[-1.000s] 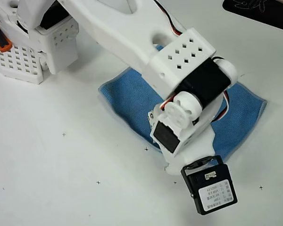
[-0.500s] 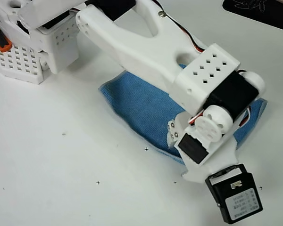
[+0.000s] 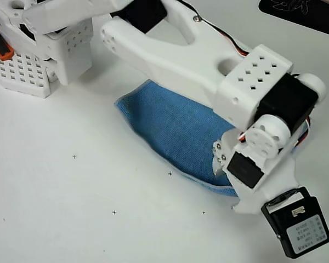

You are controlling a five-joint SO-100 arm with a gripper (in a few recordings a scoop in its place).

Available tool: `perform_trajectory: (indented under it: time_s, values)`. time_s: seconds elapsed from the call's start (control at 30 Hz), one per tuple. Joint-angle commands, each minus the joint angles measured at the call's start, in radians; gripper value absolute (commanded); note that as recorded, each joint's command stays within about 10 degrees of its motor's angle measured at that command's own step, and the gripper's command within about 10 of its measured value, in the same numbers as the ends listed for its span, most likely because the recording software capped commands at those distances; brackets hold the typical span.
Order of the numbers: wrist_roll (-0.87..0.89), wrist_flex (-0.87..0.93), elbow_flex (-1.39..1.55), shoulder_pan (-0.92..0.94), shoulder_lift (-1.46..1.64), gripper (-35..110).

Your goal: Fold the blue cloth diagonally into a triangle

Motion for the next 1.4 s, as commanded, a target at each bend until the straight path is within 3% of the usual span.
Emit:
perform_trajectory:
  time_s: [0.0, 0.13, 0.43, 1.0, 1.37]
  values:
    - [0.018, 0.037, -0.132, -0.02, 0.021, 30]
    - [0.017, 0.037, -0.127, -0.02, 0.02, 26]
    - [0.014, 0.037, -0.133, -0.021, 0.026, 0]
    - [0.066, 0.038, 0.077, -0.075, 0.156, 0]
    - [-0.055, 0.041, 0.095, -0.038, 0.228, 0]
